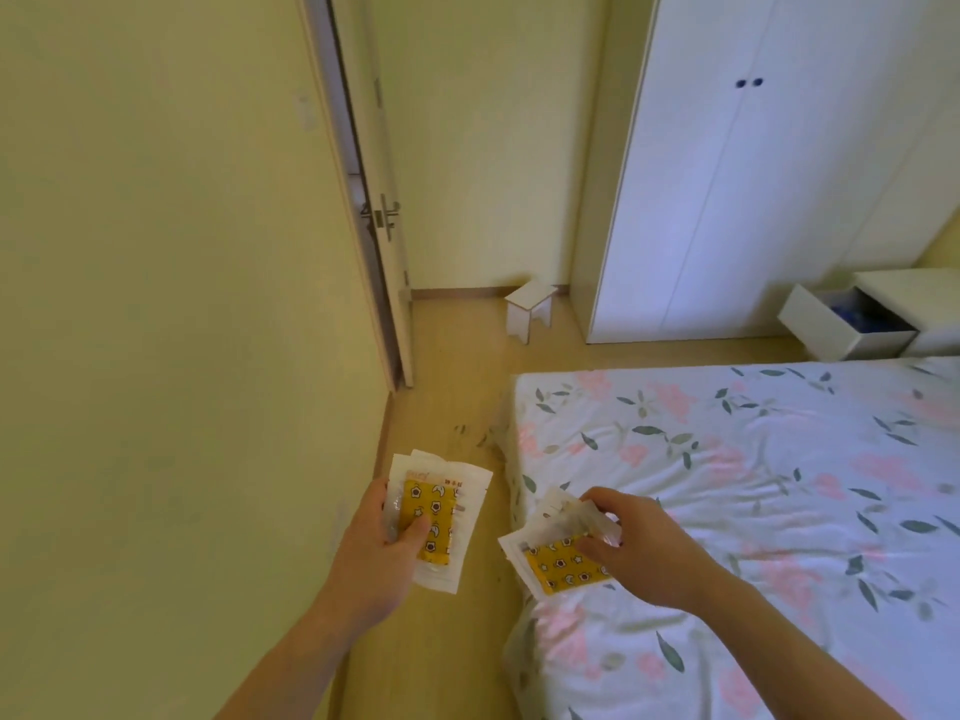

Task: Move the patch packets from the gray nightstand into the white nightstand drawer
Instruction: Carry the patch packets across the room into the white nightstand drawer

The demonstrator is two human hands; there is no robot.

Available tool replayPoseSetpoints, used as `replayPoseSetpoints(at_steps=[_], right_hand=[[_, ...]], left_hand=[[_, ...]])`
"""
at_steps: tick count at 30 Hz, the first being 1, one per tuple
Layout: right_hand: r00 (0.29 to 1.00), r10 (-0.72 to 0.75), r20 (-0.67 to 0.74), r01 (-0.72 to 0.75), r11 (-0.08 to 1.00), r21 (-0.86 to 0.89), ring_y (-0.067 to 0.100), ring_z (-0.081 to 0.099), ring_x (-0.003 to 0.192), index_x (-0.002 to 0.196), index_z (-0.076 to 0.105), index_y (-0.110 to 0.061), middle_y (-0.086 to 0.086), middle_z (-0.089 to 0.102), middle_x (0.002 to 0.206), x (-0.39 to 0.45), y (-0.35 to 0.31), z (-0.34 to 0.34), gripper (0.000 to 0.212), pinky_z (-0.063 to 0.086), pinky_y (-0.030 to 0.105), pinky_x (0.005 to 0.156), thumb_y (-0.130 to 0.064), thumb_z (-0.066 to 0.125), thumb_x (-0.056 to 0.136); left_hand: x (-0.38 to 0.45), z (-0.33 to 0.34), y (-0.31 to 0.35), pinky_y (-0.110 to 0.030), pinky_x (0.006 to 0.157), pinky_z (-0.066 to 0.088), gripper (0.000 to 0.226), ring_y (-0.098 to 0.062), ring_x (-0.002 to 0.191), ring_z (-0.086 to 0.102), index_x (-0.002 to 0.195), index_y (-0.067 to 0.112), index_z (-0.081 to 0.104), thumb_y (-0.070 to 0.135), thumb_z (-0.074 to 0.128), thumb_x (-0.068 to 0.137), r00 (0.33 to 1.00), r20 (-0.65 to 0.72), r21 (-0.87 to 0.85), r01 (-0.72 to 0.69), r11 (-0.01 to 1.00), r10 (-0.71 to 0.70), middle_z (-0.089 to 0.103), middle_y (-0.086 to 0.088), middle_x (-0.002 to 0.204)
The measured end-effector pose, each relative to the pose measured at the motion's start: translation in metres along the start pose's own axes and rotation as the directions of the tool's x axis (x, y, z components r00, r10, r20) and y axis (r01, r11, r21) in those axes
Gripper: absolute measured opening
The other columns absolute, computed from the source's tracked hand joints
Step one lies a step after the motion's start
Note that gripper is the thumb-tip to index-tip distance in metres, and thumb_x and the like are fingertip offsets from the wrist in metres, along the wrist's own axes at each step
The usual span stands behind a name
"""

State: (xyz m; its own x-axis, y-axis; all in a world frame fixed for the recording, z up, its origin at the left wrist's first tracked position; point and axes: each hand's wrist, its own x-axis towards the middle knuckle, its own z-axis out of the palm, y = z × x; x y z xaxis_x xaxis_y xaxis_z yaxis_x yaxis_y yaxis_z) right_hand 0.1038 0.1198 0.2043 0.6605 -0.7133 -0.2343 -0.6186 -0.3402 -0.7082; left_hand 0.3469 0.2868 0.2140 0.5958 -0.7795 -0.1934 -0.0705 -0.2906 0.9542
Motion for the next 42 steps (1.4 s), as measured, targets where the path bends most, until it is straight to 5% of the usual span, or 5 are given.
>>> replayPoseSetpoints(at_steps=[10,17,28,34,42], right_hand=[[0.984,0.09,-0.152,-0.085,0.996,0.037,0.006,0.071,0.089,0.108,0.066,-0.032,-0.013,0.072,0.099,0.163,-0.005,-0.06,0.016,0.061,0.033,0.081,-0.026,0.069,0.094],[0.934,0.235,-0.271,-0.215,0.971,0.103,0.015,0.073,0.085,0.103,0.064,-0.038,-0.011,0.073,0.095,0.283,-0.011,-0.085,0.014,0.062,0.046,0.078,-0.034,0.067,0.09],[0.794,0.438,-0.421,-0.354,0.897,0.264,0.015,0.073,0.086,0.106,0.064,-0.04,-0.01,0.073,0.097,0.403,0.014,-0.135,0.019,0.064,0.043,0.076,-0.032,0.07,0.089],[0.744,0.494,-0.45,-0.411,0.869,0.276,0.012,0.069,0.074,0.097,0.064,-0.035,-0.009,0.072,0.088,0.504,0.058,-0.182,0.014,0.058,0.033,0.065,-0.023,0.069,0.091],[0.804,0.459,-0.377,-0.368,0.883,0.291,0.01,0.072,0.078,0.097,0.065,-0.035,-0.009,0.073,0.09,0.671,0.08,-0.256,0.014,0.063,0.038,0.071,-0.023,0.069,0.092]], left_hand=[[0.224,0.024,0.04,-0.02,0.064,0.056,0.022,-0.007,0.088,0.073,0.111,0.026,0.059,0.01,0.065,0.098,0.981,0.181,0.084,-0.086,0.993,0.07,0.074,0.006,0.102],[0.39,0.028,0.072,-0.02,0.063,0.056,0.019,0.002,0.085,0.071,0.11,0.026,0.058,0.011,0.063,0.098,0.937,0.327,0.113,-0.165,0.98,0.12,0.07,0.027,0.093],[0.604,0.092,0.133,-0.018,0.061,0.056,0.018,0.0,0.087,0.071,0.114,0.024,0.059,0.017,0.063,0.099,0.805,0.574,0.155,-0.287,0.945,0.151,0.074,0.007,0.102],[0.744,0.124,0.163,-0.023,0.066,0.055,0.016,-0.008,0.088,0.072,0.111,0.026,0.059,0.02,0.066,0.097,0.838,0.515,0.203,-0.326,0.923,0.183,0.071,0.008,0.101],[0.899,0.16,0.208,-0.029,0.072,0.055,0.019,-0.012,0.094,0.071,0.112,0.027,0.06,0.017,0.066,0.097,0.887,0.439,0.227,-0.265,0.937,0.144,0.072,0.008,0.103]])
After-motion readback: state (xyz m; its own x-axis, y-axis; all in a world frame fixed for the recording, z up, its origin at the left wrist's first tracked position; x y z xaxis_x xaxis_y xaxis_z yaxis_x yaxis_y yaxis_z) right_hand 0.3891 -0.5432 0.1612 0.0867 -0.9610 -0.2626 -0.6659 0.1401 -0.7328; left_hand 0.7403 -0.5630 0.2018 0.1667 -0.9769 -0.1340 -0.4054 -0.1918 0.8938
